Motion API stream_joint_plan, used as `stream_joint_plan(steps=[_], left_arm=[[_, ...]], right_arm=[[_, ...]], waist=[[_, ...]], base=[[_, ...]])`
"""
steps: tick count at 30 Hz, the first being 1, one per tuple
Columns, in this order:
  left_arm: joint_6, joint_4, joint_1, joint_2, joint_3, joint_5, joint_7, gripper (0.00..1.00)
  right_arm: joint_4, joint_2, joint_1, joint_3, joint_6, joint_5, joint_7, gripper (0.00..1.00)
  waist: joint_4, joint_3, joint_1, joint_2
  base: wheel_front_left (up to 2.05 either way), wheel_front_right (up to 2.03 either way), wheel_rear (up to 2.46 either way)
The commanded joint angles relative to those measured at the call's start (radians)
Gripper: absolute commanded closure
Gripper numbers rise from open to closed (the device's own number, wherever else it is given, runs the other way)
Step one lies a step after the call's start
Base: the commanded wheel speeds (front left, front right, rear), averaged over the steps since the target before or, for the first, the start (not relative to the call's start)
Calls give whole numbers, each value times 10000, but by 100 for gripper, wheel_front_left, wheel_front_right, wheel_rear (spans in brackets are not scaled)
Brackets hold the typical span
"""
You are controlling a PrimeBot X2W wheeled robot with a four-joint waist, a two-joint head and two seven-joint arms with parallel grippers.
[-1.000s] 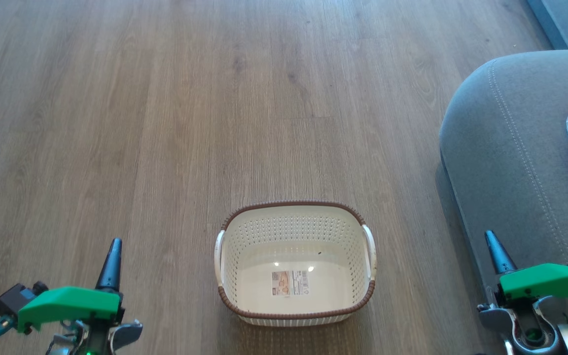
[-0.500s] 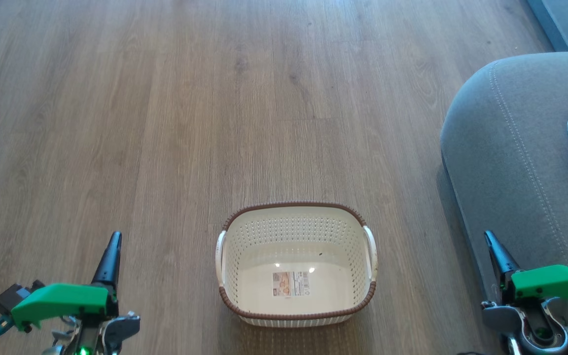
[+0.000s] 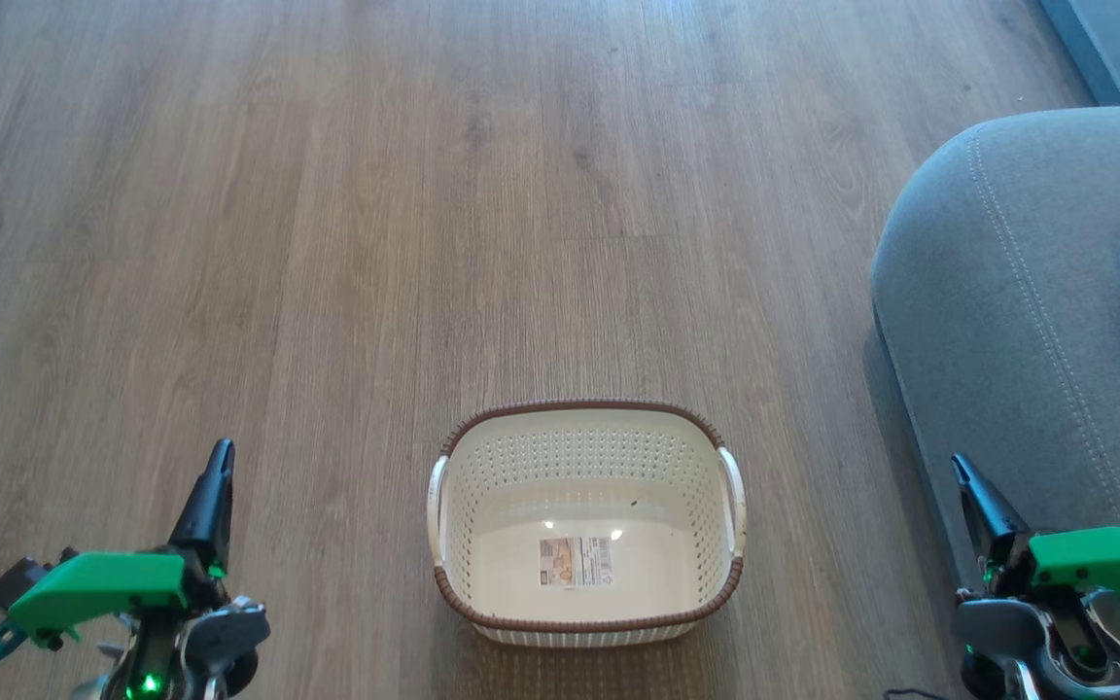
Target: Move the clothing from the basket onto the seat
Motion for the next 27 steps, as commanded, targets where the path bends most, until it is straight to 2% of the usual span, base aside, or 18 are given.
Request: stream_joint_plan(steps=[1, 4, 27], left_arm=[[-134, -350, -584, 46, 363, -294, 99, 100], [-153, -353, -609, 47, 389, -542, 163, 100], [-153, -354, -608, 47, 389, -542, 163, 100]], right_arm=[[-352, -24, -519, 139, 68, 315, 114, 100], [-353, -16, -524, 113, 69, 557, 179, 100], [-353, -15, -525, 111, 69, 556, 181, 100]], waist=[[5, -3, 0, 0], [11, -9, 0, 0], [11, -9, 0, 0]], base=[[0, 0, 0], [0, 0, 0], [0, 0, 0]])
